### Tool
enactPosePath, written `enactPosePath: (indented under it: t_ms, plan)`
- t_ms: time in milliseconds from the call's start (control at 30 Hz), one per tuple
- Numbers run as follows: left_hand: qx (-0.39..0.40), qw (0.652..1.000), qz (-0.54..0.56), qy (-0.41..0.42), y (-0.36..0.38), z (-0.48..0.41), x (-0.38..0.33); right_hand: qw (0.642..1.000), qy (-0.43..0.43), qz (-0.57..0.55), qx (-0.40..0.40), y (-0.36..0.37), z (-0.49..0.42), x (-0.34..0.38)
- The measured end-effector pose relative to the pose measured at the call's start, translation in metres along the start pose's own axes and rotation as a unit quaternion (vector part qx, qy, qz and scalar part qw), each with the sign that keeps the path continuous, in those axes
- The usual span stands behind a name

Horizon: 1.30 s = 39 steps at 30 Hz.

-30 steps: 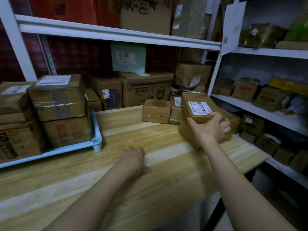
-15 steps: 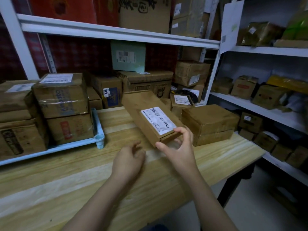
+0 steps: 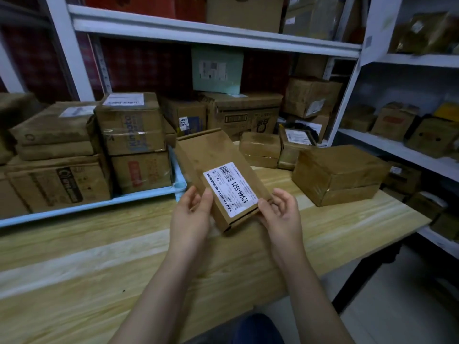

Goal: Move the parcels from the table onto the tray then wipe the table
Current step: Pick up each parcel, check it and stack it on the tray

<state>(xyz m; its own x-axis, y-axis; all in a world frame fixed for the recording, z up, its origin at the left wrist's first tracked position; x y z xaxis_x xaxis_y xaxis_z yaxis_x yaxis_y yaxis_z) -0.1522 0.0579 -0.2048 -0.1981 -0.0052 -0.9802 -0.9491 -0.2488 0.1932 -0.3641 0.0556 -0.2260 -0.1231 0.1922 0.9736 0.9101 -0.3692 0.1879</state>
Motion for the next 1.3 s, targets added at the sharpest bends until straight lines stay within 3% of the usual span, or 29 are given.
enactPosePath:
  t_ms: [233,567,867,1033,1300]
  plan:
    - [0.042,0.999,0.019,0.022,0.002,0.009,-0.004,1.000,0.028,-0.008,-0.001,-0.010,0.015,0.001]
    - [0.082,0.995,0.055,-0.025,0.002,0.012,-0.004,0.999,0.020,-0.030,-0.035,-0.018,0.021,0.016]
    - [0.080,0.996,0.044,0.008,0.010,0.010,-0.019,0.999,0.009,0.041,-0.013,-0.013,0.025,0.028]
    - [0.065,0.998,-0.018,0.012,0.011,0.001,-0.021,0.997,0.001,0.069,0.017,-0.006,0.027,0.033]
    - [0.085,0.996,0.000,-0.029,0.010,0.003,-0.019,0.998,0.039,0.009,0.038,-0.003,0.026,0.036]
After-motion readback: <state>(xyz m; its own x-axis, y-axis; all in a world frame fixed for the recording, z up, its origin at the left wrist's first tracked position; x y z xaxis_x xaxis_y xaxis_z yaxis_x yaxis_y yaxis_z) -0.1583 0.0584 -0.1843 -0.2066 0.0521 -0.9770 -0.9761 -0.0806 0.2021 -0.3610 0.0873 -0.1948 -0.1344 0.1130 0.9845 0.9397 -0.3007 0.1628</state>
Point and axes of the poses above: each hand's wrist, its own z-axis away from the middle knuckle, its own y-axis out of the palm, x = y × z, the point moved 9 cm from there along -z, towards the middle knuckle, and after that the axes turned 5 degrees about z, right-handed, at the moved point
